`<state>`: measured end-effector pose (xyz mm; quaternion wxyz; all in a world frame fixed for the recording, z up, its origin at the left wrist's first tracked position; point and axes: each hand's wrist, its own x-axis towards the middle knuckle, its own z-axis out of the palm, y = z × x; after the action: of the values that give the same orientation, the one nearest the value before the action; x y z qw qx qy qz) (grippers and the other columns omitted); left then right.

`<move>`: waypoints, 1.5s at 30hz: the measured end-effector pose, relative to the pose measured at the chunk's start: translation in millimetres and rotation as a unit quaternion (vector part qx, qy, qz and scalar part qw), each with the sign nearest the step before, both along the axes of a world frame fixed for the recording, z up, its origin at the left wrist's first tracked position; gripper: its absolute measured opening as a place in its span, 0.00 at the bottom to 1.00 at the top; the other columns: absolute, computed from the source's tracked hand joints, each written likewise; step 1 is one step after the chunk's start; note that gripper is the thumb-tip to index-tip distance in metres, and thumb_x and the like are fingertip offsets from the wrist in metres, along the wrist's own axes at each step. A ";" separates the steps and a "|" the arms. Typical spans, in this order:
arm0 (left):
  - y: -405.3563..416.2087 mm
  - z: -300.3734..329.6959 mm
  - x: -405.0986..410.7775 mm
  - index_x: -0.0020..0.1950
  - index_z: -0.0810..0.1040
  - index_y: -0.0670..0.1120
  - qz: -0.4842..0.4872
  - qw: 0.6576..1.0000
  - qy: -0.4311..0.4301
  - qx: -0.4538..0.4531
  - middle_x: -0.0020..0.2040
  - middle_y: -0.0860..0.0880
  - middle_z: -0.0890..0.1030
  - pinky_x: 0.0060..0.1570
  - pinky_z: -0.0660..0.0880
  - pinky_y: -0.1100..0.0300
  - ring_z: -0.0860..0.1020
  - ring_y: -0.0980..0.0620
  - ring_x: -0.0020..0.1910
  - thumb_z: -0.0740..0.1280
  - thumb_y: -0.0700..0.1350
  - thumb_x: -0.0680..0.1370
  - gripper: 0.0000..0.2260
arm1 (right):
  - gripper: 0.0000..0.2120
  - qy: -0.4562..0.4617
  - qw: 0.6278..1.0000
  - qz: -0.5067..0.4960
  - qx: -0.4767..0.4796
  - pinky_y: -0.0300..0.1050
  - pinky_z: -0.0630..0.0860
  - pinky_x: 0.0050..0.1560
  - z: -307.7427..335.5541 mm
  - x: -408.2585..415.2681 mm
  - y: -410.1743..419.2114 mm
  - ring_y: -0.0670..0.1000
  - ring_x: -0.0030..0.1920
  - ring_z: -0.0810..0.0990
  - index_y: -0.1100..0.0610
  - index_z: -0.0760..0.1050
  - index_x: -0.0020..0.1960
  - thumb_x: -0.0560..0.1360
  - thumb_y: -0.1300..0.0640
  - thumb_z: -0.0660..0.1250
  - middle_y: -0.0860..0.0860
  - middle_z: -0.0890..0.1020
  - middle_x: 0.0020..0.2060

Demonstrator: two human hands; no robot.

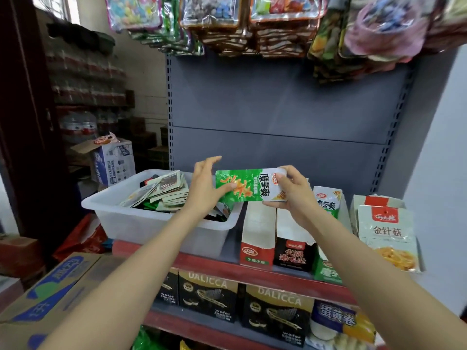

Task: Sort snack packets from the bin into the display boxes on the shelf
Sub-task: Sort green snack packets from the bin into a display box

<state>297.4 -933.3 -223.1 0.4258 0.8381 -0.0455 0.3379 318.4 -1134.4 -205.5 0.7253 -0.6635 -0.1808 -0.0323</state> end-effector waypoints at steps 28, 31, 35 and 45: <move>-182.5 -3.4 81.1 0.58 0.75 0.40 -0.131 0.951 0.279 -0.038 0.49 0.42 0.79 0.27 0.77 0.62 0.81 0.50 0.31 0.68 0.43 0.77 0.12 | 0.09 -0.245 0.879 -0.243 -0.329 0.38 0.66 0.42 35.4 61.9 -152.1 0.51 0.46 0.76 0.56 0.74 0.56 0.77 0.63 0.63 0.49 0.79 0.44; -180.8 -6.1 82.1 0.51 0.78 0.41 -0.136 0.948 0.286 -0.033 0.42 0.45 0.80 0.25 0.77 0.63 0.81 0.50 0.29 0.69 0.41 0.76 0.06 | 0.08 -0.241 0.876 -0.224 -0.354 0.38 0.65 0.40 36.2 62.1 -154.8 0.49 0.44 0.75 0.57 0.74 0.55 0.76 0.63 0.63 0.49 0.79 0.46; -181.4 -6.5 83.2 0.52 0.79 0.39 -0.131 0.948 0.289 -0.028 0.39 0.45 0.81 0.24 0.75 0.63 0.81 0.52 0.27 0.69 0.39 0.75 0.07 | 0.08 -0.219 0.845 -0.177 -0.454 0.41 0.66 0.42 21.0 69.6 -147.9 0.52 0.46 0.75 0.58 0.75 0.52 0.74 0.64 0.64 0.53 0.81 0.50; -188.1 -3.7 79.3 0.48 0.81 0.38 -0.123 0.948 0.293 -0.003 0.41 0.44 0.82 0.25 0.76 0.62 0.83 0.45 0.35 0.68 0.38 0.75 0.05 | 0.08 -0.166 0.749 -0.221 -0.602 0.46 0.67 0.42 4.3 81.5 -142.4 0.60 0.52 0.77 0.54 0.76 0.53 0.74 0.59 0.67 0.55 0.79 0.52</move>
<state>376.7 -1121.3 -226.8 0.4614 0.8867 -0.0204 0.0228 399.9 -1276.8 -201.3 0.1065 -0.9683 -0.1290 -0.1857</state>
